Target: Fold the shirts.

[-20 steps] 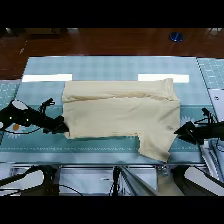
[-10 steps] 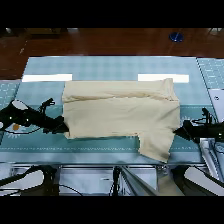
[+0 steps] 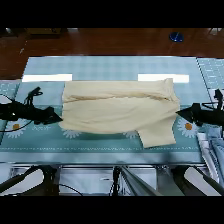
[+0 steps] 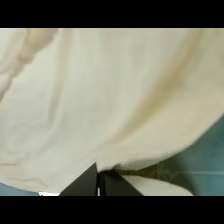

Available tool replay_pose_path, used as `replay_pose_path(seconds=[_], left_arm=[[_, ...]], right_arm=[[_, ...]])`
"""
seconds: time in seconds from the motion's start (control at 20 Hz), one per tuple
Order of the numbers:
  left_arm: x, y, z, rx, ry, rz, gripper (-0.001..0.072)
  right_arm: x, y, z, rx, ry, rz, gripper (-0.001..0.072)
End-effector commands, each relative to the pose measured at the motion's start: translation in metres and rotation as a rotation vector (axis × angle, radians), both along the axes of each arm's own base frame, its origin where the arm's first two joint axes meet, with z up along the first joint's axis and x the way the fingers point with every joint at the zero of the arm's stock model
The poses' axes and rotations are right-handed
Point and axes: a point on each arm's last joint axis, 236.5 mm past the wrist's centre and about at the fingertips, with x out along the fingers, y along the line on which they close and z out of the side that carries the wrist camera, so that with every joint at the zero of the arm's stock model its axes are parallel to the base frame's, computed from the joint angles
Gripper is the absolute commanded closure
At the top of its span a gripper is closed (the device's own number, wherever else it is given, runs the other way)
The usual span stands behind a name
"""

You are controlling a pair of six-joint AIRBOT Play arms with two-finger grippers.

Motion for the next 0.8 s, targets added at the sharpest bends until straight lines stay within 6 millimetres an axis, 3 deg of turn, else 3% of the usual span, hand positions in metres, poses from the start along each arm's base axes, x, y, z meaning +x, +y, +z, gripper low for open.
replay_pose_path(seconds=[0.0,0.1,0.3,0.55,0.75], left_arm=[[0.031,-0.016,0.043,-0.052,-0.134,0.000,0.0687],[0.050,-0.016,0.053,-0.024,-0.201,0.002,0.0687],[0.089,0.007,0.066,0.019,-0.278,0.083,0.0687],[0.118,0.013,0.046,0.003,-0.223,0.090,0.0687],[0.157,0.016,0.043,-0.001,-0.227,0.092,0.0687]], right_arm=[[0.037,0.019,0.037,-0.032,-0.116,0.036,0.0692],[0.060,0.021,0.049,-0.096,-0.181,0.026,0.0691],[0.091,-0.003,0.063,-0.193,-0.227,-0.028,0.0692],[0.111,-0.016,0.035,-0.180,-0.154,-0.037,0.0692],[0.134,-0.028,0.016,-0.162,-0.138,-0.093,0.0692]])
